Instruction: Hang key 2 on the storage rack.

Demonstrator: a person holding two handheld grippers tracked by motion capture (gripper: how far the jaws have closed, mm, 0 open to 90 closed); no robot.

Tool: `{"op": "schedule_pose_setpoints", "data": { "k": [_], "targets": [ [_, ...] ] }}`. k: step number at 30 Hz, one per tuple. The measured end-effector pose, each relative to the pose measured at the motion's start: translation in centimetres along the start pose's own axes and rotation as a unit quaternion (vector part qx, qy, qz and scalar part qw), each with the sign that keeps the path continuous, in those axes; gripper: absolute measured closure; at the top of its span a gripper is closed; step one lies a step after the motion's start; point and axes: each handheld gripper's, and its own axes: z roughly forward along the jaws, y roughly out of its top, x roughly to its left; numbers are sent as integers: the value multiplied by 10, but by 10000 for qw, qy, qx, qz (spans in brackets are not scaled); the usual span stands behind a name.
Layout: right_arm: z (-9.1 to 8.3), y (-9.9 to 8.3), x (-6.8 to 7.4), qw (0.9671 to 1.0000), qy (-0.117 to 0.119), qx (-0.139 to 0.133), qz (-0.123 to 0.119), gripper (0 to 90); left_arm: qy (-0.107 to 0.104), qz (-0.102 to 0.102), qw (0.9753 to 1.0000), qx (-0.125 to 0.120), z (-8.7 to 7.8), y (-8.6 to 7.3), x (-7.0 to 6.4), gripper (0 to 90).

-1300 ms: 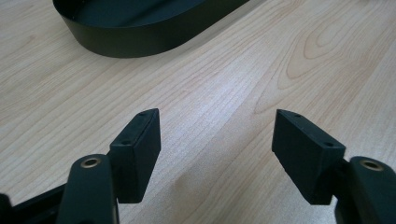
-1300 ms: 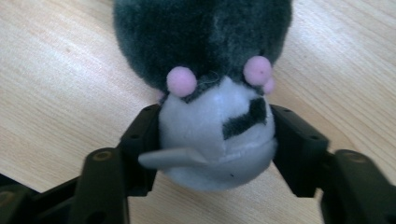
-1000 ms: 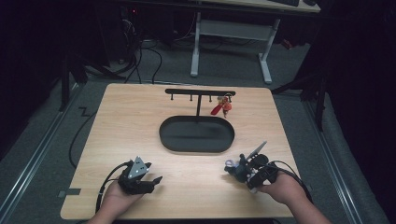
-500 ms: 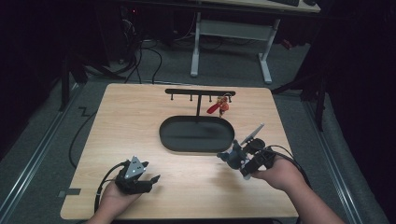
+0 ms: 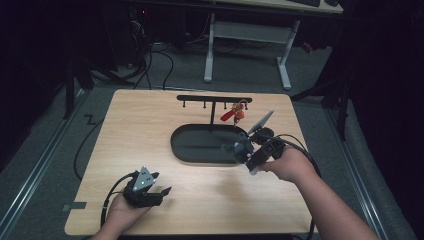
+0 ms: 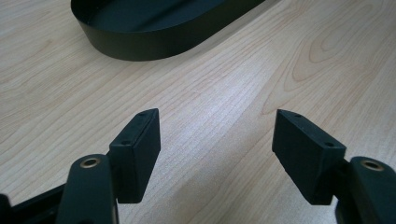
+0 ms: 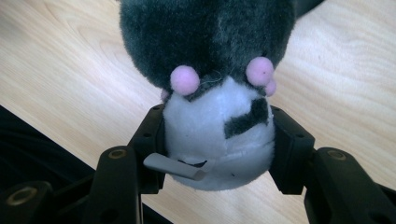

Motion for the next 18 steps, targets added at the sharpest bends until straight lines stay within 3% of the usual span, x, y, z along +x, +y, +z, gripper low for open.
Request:
{"op": "schedule_pose_setpoints", "data": {
  "k": [18],
  "targets": [
    [-34, 47, -4, 9997, 40, -68, 219, 476, -43, -2, 10000, 29, 0, -1, 0, 328]
  ]
}}
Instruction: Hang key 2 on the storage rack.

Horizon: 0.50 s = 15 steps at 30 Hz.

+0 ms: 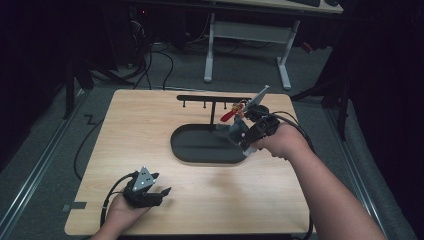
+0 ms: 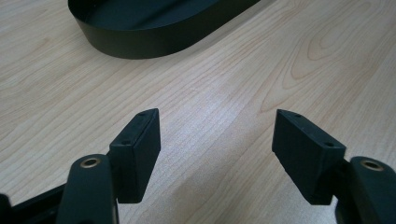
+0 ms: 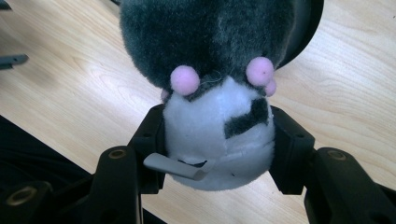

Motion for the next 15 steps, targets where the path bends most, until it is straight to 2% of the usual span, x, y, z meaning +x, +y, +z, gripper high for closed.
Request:
{"op": "schedule_pose_setpoints", "data": {
  "k": [2, 4, 8, 15],
  "targets": [
    [-3, 4, 0, 10000, -15, 25, 56, 476, -2, 3, 10000, -1, 0, 0, 0, 328],
    [-4, 8, -2, 10000, -1, 9, -4, 476, -3, -1, 10000, 0, 0, 0, 0, 329],
    [-7, 16, -4, 9999, 115, 25, 72, 476, -21, 5, 10000, 23, 0, 0, 0, 329],
    [-14, 26, -6, 9996, 177, -28, 227, 476, -18, 13, 10000, 21, 0, 0, 0, 329]
  ]
}}
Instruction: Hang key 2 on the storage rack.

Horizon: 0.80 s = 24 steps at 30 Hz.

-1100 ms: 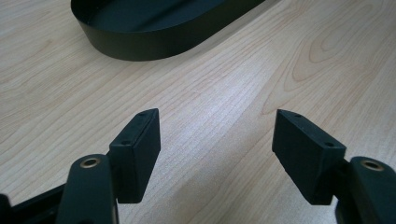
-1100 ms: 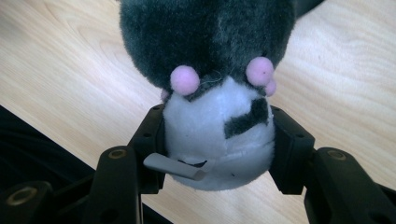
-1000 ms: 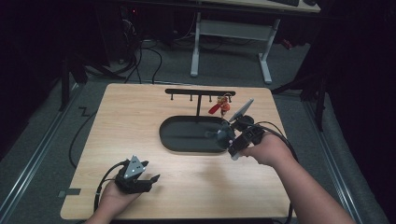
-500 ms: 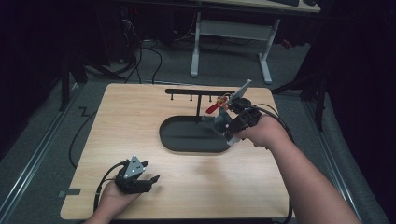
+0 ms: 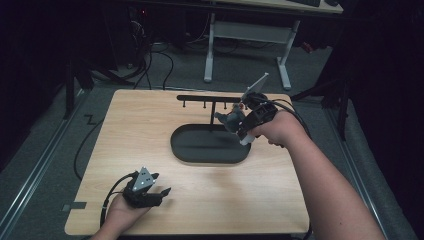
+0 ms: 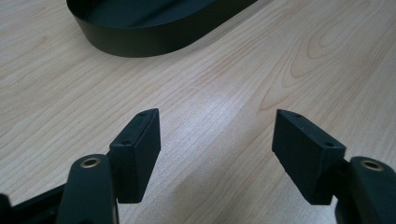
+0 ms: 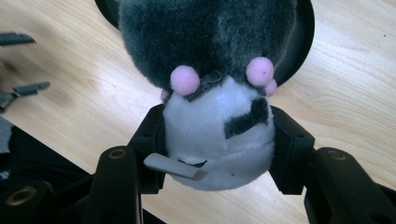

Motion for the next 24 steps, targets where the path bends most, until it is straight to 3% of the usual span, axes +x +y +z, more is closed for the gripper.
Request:
{"op": "schedule_pose_setpoints", "data": {
  "k": [16, 24],
  "targets": [
    [-11, 13, -8, 9993, -152, -257, 208, 476, -14, -11, 10000, 5, 0, -1, -1, 329],
    [2, 14, -7, 9987, -358, -252, 258, 476, -38, -35, 10000, -3, -1, -1, -2, 329]
  ]
}}
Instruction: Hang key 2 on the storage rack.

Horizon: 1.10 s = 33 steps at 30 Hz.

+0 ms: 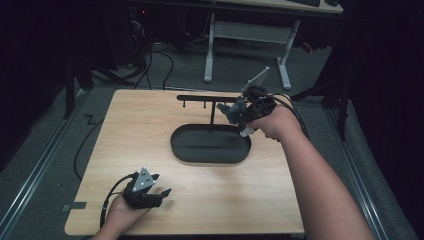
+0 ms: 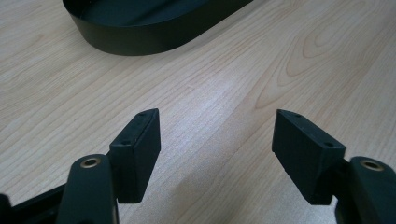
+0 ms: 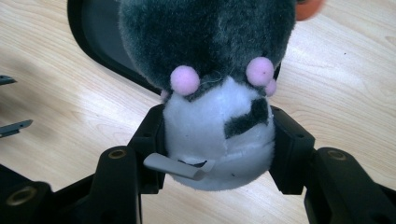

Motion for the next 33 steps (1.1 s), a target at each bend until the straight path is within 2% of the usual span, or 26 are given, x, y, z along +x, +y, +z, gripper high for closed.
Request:
{"op": "schedule_pose_setpoints", "data": {
  "k": [5, 8, 10, 12, 20, 23, 25, 33],
  "targets": [
    [11, -1, -1, 10000, -91, -5, -7, 476, -28, 30, 10000, 74, 1, -1, 0, 330],
    [11, -1, -5, 9998, -108, -137, 63, 477, -21, 40, 10000, 63, 3, -1, 0, 330],
    [6, 0, -4, 9997, -19, -256, -3, 479, -14, 42, 10000, 74, 4, -1, 1, 331],
    [0, -1, -1, 9996, 7, -248, -94, 479, -26, 52, 9999, 88, 5, -1, 1, 331],
    [-19, -7, 5, 9993, -94, -347, -104, 479, -59, 133, 9999, 77, 5, 2, -2, 332],
    [-21, -7, 5, 9992, -38, -392, -77, 480, -72, 132, 9998, 95, 5, 1, -2, 333],
    [-21, -7, 6, 9994, -17, -313, -156, 480, -63, 122, 9999, 96, 5, 1, -2, 332],
    [-17, -5, 16, 9991, 128, -296, -275, 479, -58, 109, 9999, 107, 4, 0, -1, 332]
  ]
}}
